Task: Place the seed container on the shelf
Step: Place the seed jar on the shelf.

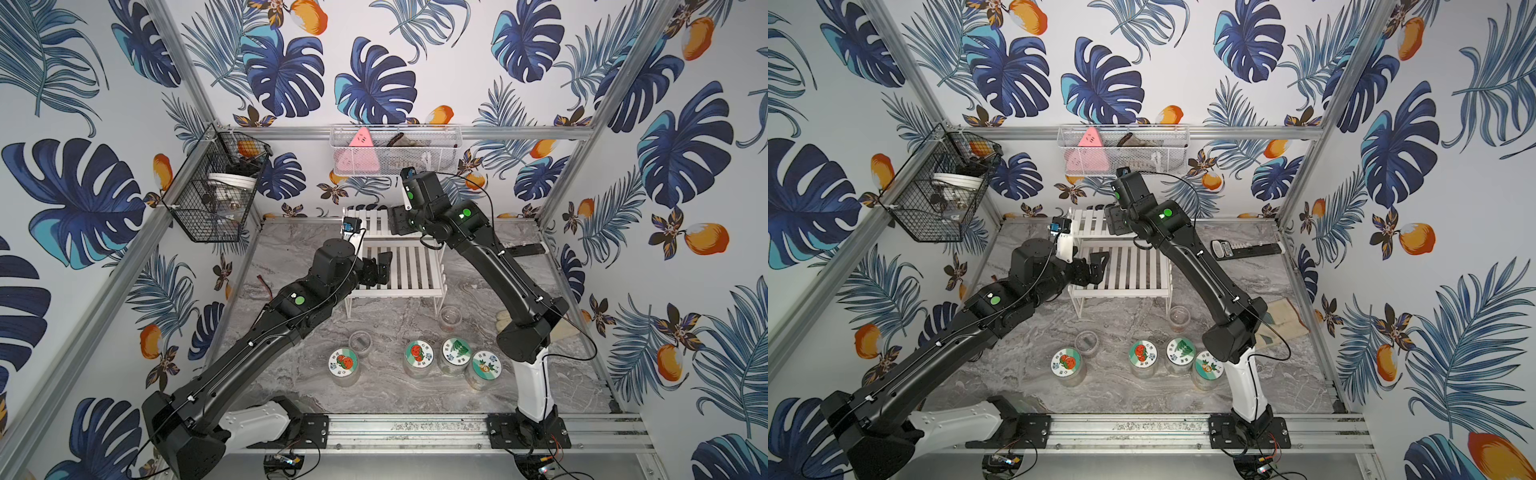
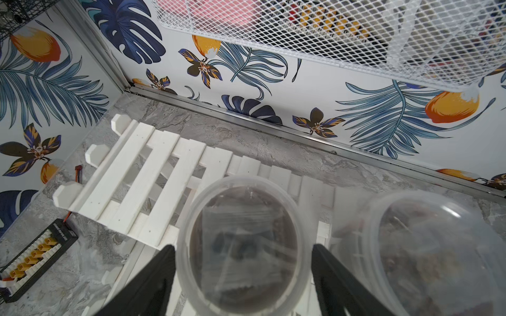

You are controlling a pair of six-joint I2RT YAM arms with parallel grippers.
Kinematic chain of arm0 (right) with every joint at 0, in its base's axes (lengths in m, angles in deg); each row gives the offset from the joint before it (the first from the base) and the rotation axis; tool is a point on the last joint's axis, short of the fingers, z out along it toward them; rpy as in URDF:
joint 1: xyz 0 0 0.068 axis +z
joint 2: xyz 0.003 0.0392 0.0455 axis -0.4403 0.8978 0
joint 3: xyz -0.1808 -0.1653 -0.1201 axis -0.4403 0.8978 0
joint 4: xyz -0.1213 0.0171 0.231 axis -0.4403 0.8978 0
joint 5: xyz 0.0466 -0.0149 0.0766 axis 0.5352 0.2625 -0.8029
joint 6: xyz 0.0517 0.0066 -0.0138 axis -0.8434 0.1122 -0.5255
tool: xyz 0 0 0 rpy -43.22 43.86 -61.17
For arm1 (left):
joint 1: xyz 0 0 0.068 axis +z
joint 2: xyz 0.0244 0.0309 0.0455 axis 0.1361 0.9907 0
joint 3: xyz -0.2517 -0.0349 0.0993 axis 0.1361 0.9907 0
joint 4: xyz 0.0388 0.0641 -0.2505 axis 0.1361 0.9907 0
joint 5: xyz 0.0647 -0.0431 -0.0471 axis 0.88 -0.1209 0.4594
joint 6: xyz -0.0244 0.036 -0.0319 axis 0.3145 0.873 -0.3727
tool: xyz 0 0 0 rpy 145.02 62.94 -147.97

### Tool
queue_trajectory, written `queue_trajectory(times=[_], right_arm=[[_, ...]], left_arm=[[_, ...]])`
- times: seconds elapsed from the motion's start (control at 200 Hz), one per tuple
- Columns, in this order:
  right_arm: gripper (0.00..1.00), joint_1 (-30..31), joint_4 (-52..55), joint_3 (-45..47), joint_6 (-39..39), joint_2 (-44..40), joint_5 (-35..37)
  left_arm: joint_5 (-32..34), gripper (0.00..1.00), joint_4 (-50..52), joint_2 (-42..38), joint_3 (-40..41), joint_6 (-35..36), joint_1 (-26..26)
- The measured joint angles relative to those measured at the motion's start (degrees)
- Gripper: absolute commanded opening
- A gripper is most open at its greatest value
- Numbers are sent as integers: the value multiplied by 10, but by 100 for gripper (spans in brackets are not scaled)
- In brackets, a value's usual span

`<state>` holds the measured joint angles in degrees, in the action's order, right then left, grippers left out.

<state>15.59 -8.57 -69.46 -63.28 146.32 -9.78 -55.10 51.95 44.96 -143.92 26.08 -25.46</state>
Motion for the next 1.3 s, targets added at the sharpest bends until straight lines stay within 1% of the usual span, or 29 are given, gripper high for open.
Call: queue_trajectory(times=[0.115,0.21,0.31,0.385,0.445,0.55,0.691,0.846,0.966,1.056,1.131,1.301], right_arm=[[84,-1,0,-8,0,0,0],[88,-1,0,-13,0,0,-1],[88,-1,1,-19,0,-6,-8],[89,-1,1,-12,0,-27,-12],[89,-4,-1,11,0,-60,-18],[90,-18,-19,66,-6,-128,-38],[92,-54,-43,159,-26,-209,-74],[95,-99,-78,304,-56,-302,-144],[96,-129,-110,413,-77,-368,-179],[97,-150,-121,471,-90,-397,-217],[97,-164,-133,507,-102,-409,-226],[97,-169,-144,566,-110,-428,-265]], left_arm=[[-5,99,0,0,-2,0,2],[-7,99,0,2,-5,0,4],[-11,99,2,8,-18,0,6],[-16,99,9,22,-42,2,8],[-25,99,21,39,-70,7,10],[-37,99,47,78,-129,14,12],[-41,99,95,138,-221,13,14],[-41,98,161,220,-336,-10,16],[-36,98,206,263,-393,-32,16],[-23,99,234,289,-429,-33,16],[-8,99,259,314,-469,-33,15],[19,99,296,363,-534,-20,12]])
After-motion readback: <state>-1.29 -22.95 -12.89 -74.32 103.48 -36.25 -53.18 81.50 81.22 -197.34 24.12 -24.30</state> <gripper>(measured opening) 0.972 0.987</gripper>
